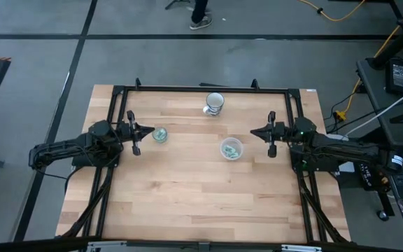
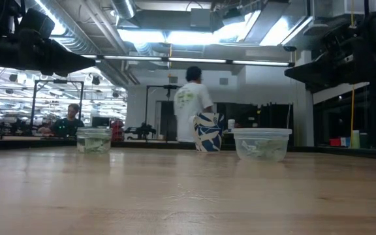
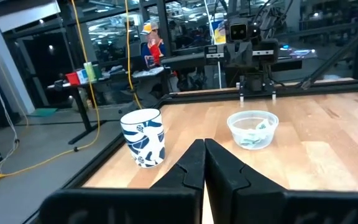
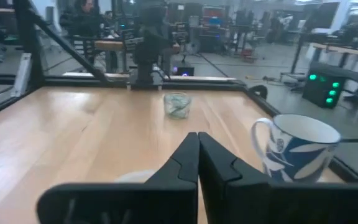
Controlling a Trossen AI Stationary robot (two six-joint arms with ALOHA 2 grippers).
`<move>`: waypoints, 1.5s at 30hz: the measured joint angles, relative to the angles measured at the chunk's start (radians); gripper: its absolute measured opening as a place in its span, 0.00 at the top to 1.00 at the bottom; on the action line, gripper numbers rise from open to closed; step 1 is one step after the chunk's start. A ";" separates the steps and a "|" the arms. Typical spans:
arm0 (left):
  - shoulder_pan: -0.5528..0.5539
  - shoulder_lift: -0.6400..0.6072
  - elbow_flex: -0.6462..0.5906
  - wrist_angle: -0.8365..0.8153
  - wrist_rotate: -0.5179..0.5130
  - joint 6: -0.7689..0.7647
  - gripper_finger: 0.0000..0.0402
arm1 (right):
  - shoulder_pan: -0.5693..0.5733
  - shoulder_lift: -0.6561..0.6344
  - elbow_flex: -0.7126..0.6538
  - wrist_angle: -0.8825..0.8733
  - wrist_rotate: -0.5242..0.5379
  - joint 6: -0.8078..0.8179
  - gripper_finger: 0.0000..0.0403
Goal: Pick and place Stevia / Truvia into bins
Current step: Return to Home Position
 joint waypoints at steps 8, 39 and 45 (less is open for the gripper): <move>0.000 0.000 0.000 0.000 -0.005 -0.025 0.98 | 0.002 0.000 0.000 0.004 -0.016 0.003 0.99; 0.000 0.000 0.000 0.002 -0.007 -0.025 0.99 | 0.002 0.000 0.000 -0.005 -0.016 0.152 0.99; 0.000 0.000 0.000 0.002 -0.007 -0.024 0.98 | 0.017 0.000 0.000 -0.005 -0.010 0.150 0.99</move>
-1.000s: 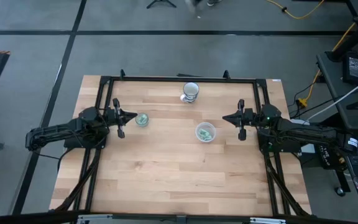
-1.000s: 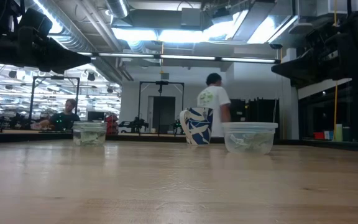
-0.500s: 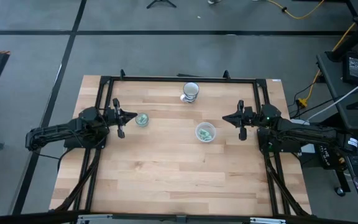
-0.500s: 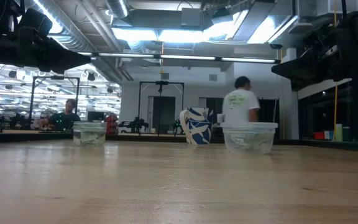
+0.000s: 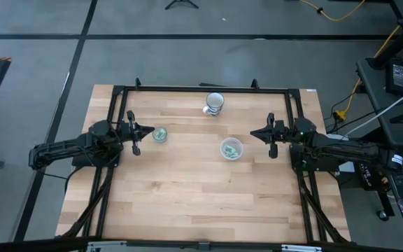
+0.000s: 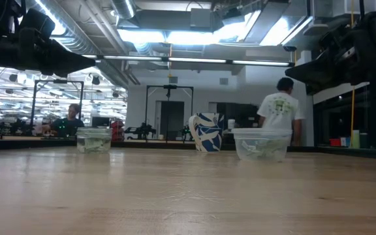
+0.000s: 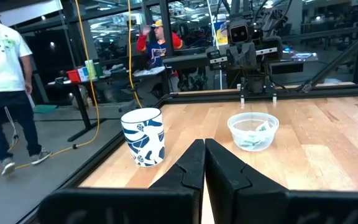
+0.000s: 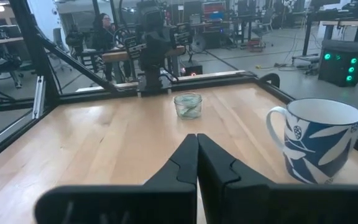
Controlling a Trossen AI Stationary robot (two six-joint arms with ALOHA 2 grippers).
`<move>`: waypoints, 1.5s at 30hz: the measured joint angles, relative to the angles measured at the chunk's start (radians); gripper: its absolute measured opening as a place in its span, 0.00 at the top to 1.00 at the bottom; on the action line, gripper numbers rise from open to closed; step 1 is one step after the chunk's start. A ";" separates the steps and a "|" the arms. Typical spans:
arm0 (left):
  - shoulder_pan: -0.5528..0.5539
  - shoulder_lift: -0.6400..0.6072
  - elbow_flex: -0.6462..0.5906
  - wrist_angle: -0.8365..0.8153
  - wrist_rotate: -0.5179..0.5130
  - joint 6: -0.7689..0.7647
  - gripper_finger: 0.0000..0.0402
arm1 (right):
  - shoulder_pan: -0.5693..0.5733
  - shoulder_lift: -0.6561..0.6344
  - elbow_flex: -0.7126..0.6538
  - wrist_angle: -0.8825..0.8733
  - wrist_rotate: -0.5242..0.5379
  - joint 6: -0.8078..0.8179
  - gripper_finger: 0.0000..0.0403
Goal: Pick and place Stevia / Truvia into bins
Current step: Return to Home Position
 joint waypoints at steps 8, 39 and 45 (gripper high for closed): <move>0.000 0.000 0.000 0.001 0.000 0.000 0.99 | 0.182 -0.011 0.000 -0.068 0.144 -0.002 0.99; 0.000 0.000 0.000 0.001 0.000 0.000 0.99 | 0.553 -0.454 0.000 -0.478 0.344 0.002 0.99; 0.000 0.000 0.000 0.000 0.000 0.000 0.98 | 0.553 -0.454 0.000 -0.478 0.343 0.000 0.99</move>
